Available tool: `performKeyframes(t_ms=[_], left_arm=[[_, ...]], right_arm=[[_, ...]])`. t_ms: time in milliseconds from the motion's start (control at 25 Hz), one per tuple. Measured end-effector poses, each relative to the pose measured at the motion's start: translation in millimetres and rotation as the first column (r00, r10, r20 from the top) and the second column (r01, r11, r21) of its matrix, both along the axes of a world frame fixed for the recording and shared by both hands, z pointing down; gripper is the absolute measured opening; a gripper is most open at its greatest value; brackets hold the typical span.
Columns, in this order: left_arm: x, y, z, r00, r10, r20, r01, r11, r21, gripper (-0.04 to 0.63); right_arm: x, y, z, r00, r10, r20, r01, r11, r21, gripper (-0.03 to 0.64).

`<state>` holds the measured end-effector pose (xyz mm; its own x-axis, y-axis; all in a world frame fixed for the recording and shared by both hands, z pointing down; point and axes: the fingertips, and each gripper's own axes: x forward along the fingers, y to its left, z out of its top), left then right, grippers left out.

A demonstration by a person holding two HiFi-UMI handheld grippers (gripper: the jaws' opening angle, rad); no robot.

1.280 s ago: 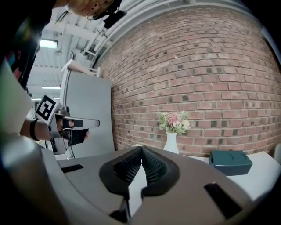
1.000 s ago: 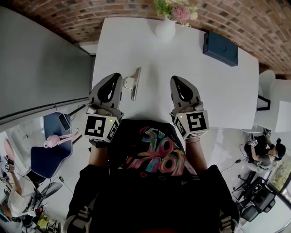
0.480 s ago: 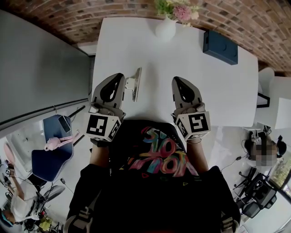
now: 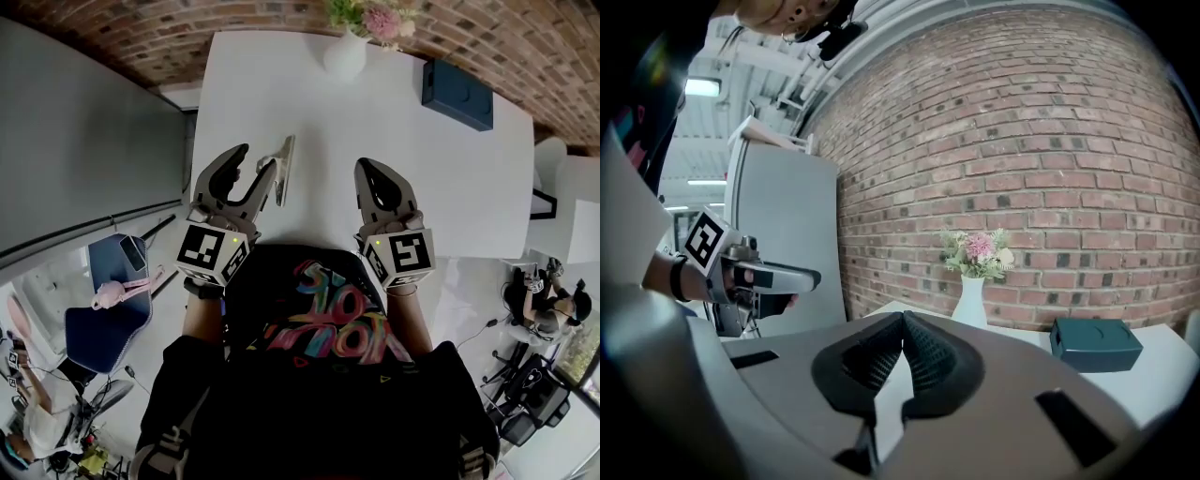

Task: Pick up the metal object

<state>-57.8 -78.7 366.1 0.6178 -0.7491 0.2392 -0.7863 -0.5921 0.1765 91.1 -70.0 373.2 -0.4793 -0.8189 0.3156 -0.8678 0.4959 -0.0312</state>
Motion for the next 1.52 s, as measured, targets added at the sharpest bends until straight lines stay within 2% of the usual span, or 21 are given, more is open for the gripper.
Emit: performKeyframes(t_ms=[240,480,960,1280,1520], left_arm=[[6.0,-0.7,9.7,0.999,0.037,0.033,-0.036,0.999,-0.007,0.201],[10.3,-3.4,21.8,0.996,0.06,0.064,-0.059,0.998,-0.018,0.213],[7.9,0.5,68.1,0.985,0.129,0.113,-0.117,0.987,-0.11,0.23],[10.4,2.6,102.1,0.969,0.199,0.148,-0.173,0.969,-0.175,0.247],[11.6,4.7,134.1,0.939,0.274,0.206,-0.223,0.945,-0.237,0.253]], right_arm=[[3.8,1.4,4.3,1.0,0.018,0.007,-0.018,1.0,-0.007,0.018],[6.7,7.0,14.5,0.999,0.028,-0.022,-0.03,0.997,-0.071,0.018],[4.6,13.8,31.1,0.999,0.031,-0.028,-0.034,0.994,-0.1,0.018],[5.7,16.9,43.6,0.999,0.04,-0.023,-0.043,0.991,-0.124,0.018],[6.2,19.6,54.7,0.999,0.047,-0.017,-0.049,0.988,-0.144,0.018]])
